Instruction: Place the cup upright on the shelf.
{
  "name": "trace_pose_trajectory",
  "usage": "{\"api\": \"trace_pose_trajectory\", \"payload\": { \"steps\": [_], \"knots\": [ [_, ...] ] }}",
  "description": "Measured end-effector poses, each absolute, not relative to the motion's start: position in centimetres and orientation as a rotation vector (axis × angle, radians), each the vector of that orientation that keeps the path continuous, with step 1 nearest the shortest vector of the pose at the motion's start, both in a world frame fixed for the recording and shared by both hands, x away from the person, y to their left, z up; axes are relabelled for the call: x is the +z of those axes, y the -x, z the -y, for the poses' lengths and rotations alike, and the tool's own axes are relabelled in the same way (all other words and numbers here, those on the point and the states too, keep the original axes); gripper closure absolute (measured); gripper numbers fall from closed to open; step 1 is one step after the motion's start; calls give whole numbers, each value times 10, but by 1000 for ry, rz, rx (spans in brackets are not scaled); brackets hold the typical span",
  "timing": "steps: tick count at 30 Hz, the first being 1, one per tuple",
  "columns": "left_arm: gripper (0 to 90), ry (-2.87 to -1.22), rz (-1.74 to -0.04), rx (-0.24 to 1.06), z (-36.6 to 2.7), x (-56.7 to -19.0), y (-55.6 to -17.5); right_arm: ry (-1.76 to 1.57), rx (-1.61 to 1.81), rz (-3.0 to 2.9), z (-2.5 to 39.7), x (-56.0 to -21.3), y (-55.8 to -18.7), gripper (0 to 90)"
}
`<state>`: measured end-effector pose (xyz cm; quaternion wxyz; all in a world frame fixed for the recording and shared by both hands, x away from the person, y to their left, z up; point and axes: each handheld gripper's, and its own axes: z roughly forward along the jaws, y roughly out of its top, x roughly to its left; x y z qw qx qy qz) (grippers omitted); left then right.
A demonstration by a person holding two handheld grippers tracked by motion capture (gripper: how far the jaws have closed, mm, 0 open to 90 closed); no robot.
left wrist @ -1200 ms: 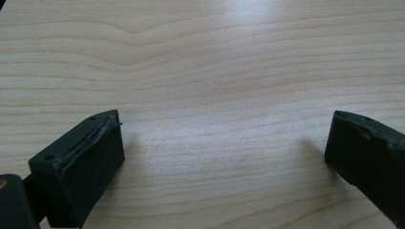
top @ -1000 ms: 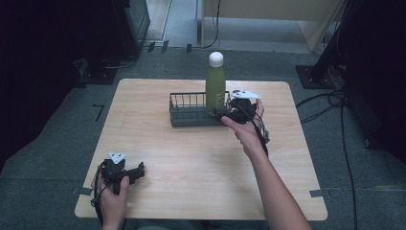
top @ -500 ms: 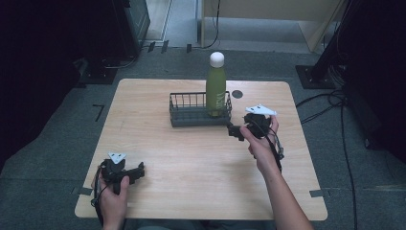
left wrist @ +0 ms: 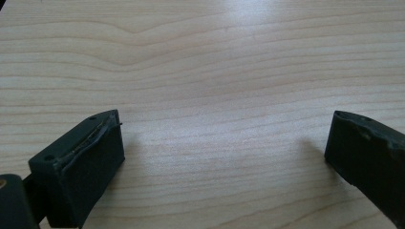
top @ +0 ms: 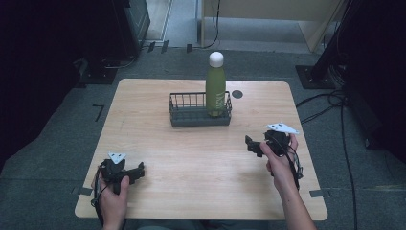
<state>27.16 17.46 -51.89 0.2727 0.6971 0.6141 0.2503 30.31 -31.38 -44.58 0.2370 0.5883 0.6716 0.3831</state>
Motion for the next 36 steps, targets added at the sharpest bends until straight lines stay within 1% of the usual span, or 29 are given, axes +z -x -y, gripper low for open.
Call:
{"api": "trace_pose_trajectory", "payload": {
  "steps": [15,36],
  "knots": [
    [0,-1875,-1653,673,-175,-519,-272,-1725,998,-1795,357,-486,-267,0],
    [0,-1875,-1653,673,-175,-519,-272,-1804,857,-1747,405,-521,-230,0]
  ]
}}
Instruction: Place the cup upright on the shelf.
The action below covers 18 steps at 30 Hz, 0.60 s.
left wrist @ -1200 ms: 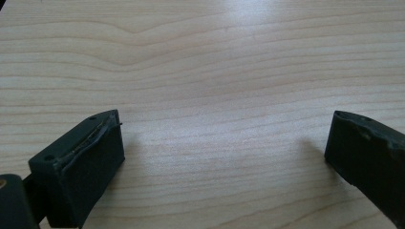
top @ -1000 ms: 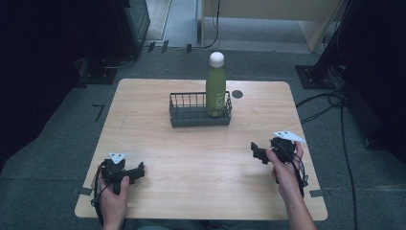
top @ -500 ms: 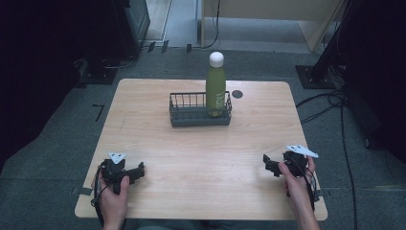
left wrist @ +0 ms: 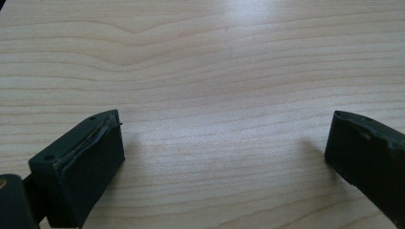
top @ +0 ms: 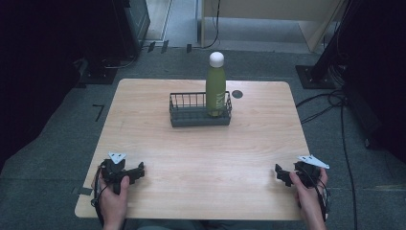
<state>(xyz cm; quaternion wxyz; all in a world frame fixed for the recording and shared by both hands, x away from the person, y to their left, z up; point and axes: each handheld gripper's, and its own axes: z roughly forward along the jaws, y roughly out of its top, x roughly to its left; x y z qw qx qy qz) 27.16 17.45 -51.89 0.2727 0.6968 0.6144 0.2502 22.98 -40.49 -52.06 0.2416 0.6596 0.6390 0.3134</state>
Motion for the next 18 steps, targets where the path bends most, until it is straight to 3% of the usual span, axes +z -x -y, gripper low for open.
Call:
{"api": "trace_pose_trajectory", "payload": {
  "steps": [18],
  "knots": [
    [0,-1875,-1653,674,-175,-519,-272,-1774,759,-1751,443,-528,-203,0]
  ]
}}
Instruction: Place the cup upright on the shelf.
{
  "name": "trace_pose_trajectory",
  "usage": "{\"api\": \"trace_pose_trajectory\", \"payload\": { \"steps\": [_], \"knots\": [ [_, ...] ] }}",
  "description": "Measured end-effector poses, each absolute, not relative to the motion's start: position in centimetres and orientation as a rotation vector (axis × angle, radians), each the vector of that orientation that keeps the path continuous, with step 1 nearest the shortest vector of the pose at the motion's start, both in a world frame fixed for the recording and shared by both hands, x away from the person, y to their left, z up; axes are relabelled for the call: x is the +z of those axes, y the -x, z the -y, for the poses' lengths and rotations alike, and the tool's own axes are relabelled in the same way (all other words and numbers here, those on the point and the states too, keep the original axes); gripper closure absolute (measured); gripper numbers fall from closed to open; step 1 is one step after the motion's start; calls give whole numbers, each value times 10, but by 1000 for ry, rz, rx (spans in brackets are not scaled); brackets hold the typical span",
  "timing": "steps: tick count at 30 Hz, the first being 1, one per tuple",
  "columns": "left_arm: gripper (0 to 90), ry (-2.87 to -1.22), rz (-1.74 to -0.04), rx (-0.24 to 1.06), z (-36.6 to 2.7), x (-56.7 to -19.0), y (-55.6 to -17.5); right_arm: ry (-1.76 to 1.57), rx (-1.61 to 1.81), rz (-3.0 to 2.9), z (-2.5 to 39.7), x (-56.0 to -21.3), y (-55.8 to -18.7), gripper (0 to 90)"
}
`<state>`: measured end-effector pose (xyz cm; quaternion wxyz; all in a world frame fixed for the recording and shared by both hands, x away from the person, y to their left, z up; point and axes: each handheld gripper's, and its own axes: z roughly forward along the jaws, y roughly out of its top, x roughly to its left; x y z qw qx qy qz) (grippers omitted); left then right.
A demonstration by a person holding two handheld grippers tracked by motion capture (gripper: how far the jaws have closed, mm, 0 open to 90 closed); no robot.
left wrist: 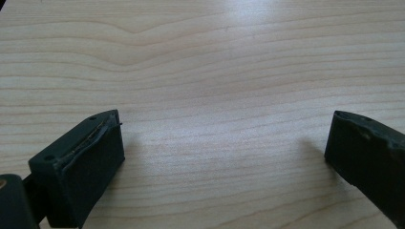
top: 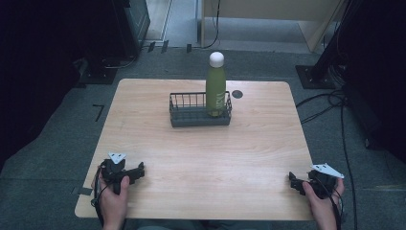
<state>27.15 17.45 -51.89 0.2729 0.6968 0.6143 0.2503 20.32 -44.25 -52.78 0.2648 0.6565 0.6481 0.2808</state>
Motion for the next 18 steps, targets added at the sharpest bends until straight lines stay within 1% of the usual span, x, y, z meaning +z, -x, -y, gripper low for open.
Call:
{"api": "trace_pose_trajectory", "payload": {
  "steps": [18],
  "knots": [
    [0,-1875,-1653,673,-175,-519,-272,-1785,754,-1737,443,-528,-203,0]
  ]
}}
